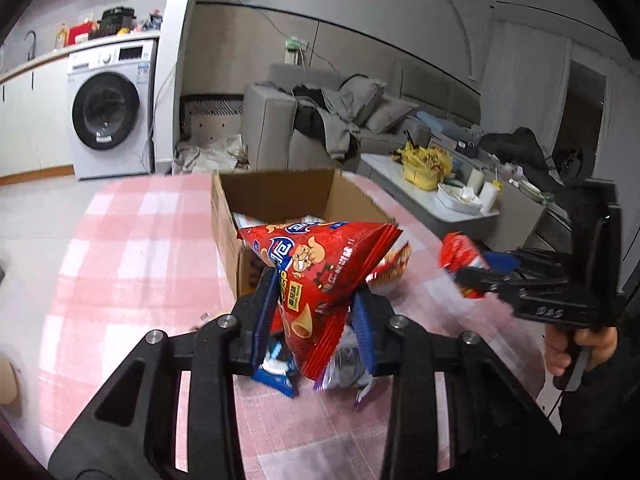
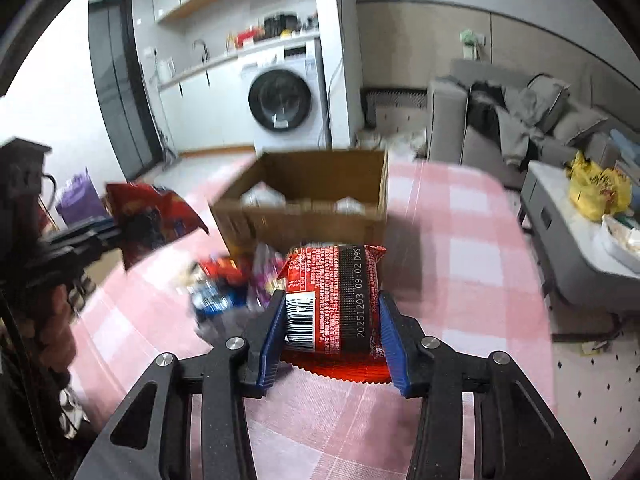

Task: Organize snacks
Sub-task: 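Lift both packets over the box and open both grippers inside it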

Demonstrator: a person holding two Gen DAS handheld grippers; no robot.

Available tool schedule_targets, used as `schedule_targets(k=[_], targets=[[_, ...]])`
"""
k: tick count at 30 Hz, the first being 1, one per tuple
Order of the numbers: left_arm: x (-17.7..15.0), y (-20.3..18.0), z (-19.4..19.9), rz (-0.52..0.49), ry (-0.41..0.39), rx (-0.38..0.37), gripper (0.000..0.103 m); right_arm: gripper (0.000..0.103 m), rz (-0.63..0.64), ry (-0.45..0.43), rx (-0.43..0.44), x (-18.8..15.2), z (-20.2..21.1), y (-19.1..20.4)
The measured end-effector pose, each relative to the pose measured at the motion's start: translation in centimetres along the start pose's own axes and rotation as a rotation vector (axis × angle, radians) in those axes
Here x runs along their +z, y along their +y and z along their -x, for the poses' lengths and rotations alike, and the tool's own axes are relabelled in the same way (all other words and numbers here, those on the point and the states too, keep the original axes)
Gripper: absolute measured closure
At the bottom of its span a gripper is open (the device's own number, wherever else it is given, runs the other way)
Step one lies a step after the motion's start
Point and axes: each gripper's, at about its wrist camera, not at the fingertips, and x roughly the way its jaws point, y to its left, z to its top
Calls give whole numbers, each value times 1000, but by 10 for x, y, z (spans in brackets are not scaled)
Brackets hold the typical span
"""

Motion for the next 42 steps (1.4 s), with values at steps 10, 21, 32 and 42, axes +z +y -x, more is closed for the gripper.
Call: schedule_targets(k=[10,21,32,42], targets=[[67,-11,40,-35,-63,9,71,58,71,-72,-10,62,44,11],[119,15,24,-13,-56,30,71,58,35,-62,30,116,11,8],[133,34,-59,32,-2,47,71,58,-54,-44,63,131,-41,-9],[119,39,-145,30,67,73,71,58,-84,-13,89,133,-88,-18]])
